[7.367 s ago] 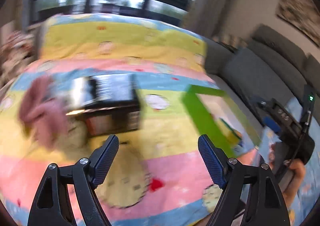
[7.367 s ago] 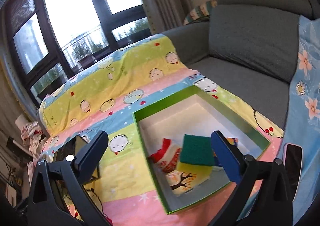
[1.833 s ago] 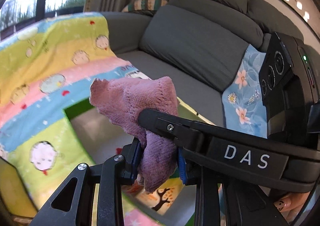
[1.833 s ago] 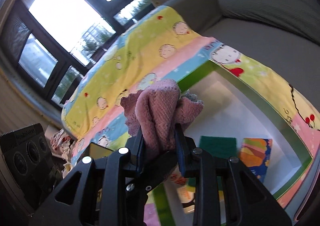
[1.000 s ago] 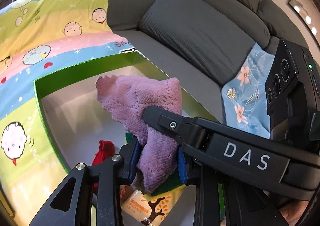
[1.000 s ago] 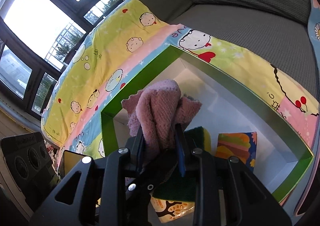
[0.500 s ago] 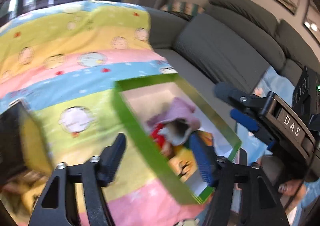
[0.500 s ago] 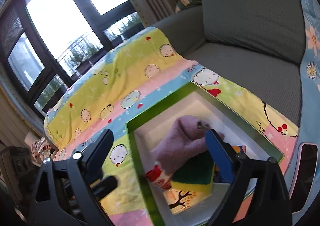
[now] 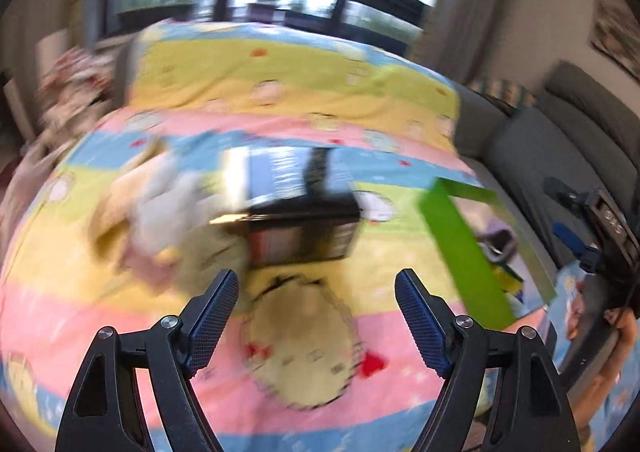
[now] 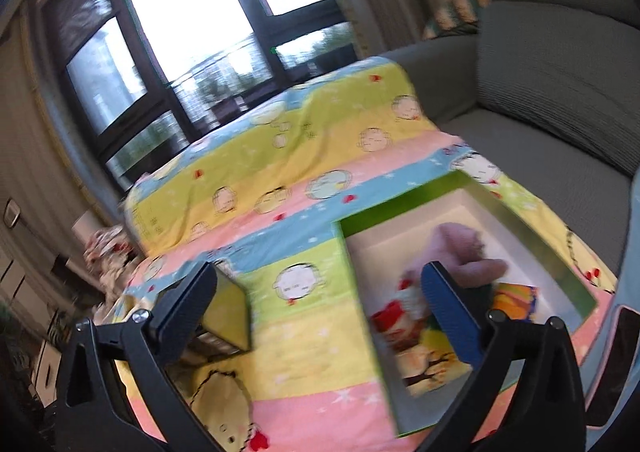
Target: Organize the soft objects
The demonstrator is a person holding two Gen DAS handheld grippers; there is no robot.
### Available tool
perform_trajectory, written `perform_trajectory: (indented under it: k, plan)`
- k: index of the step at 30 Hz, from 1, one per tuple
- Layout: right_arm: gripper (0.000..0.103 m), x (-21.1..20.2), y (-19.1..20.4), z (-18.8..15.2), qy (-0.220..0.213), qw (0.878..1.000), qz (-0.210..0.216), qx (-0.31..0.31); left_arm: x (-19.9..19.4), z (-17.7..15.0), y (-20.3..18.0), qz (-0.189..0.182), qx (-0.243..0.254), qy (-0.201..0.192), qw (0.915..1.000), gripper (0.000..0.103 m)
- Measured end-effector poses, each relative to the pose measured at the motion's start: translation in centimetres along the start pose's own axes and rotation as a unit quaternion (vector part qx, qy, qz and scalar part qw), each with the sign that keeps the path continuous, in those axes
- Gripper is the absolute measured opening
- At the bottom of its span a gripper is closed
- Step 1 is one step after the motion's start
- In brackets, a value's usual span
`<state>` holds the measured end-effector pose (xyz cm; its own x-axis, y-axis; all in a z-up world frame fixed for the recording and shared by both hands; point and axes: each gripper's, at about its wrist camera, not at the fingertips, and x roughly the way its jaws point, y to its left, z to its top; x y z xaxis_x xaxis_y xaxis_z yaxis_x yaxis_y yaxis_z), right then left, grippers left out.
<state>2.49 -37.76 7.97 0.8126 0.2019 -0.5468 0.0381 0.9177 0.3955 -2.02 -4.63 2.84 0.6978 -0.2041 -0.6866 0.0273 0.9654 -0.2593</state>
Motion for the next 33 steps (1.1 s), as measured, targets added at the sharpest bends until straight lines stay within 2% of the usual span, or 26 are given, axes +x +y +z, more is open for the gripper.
perform_trajectory:
  k: [5, 8, 12, 14, 16, 18, 20, 21, 26, 28, 29, 30, 33]
  plan:
    - [0.102, 0.6, 4.6, -1.4, 0.041, 0.993, 0.102, -0.043, -2.5, -2.7, 5.8, 0.069, -0.061, -0.014, 0.9956, 0.081]
    - [0.102, 1.5, 7.6, -2.3, 0.061, 0.988, 0.122, -0.07, -3.2, -4.0, 9.1, 0.1, -0.095, -0.024, 0.9901, 0.081]
    - [0.101, 3.4, 12.0, -4.5, 0.103, 0.977, 0.16, -0.098, -2.9, -4.4, 12.1, 0.109, -0.135, -0.025, 0.9845, 0.081]
    - [0.101, 5.1, 13.9, -5.8, 0.127, 0.972, 0.166, -0.107, -2.7, -4.7, 13.2, 0.099, -0.159, -0.024, 0.982, 0.081]
    - [0.095, 7.0, 15.7, -7.4, 0.157, 0.966, 0.165, -0.119, -2.4, -4.9, 13.7, 0.097, -0.165, -0.016, 0.9814, 0.081]
    - [0.08, 9.1, 17.3, -9.0, 0.186, 0.959, 0.172, -0.128, -2.3, -5.0, 14.0, 0.101, -0.165, -0.012, 0.9811, 0.081]
    - [0.072, 11.0, 18.4, -10.5, 0.216, 0.952, 0.174, -0.126, -2.3, -5.1, 14.4, 0.1, -0.168, -0.009, 0.9806, 0.081]
    - [0.07, 11.6, 18.8, -11.0, 0.224, 0.951, 0.171, -0.126, -2.3, -5.2, 14.6, 0.098, -0.171, -0.007, 0.9803, 0.081]
    - [0.048, 14.5, 20.2, -13.5, 0.246, 0.947, 0.145, -0.144, -2.6, -5.3, 15.4, 0.088, -0.18, -0.004, 0.9796, 0.081]
    - [0.037, 15.3, 20.4, -14.2, 0.258, 0.943, 0.145, -0.15, -2.6, -5.4, 15.7, 0.089, -0.18, -0.002, 0.9796, 0.081]
    - [0.021, 15.7, 20.5, -14.6, 0.262, 0.942, 0.143, -0.152, -2.5, -5.4, 15.8, 0.09, -0.182, 0.001, 0.9792, 0.081]
    - [0.01, 15.8, 20.5, -14.7, 0.263, 0.942, 0.142, -0.155, -2.4, -5.4, 16.0, 0.09, -0.183, 0.002, 0.9789, 0.081]
    - [0.009, 15.2, 20.4, -14.7, 0.263, 0.94, 0.157, -0.153, -2.2, -5.4, 16.3, 0.086, -0.19, 0.006, 0.9781, 0.081]
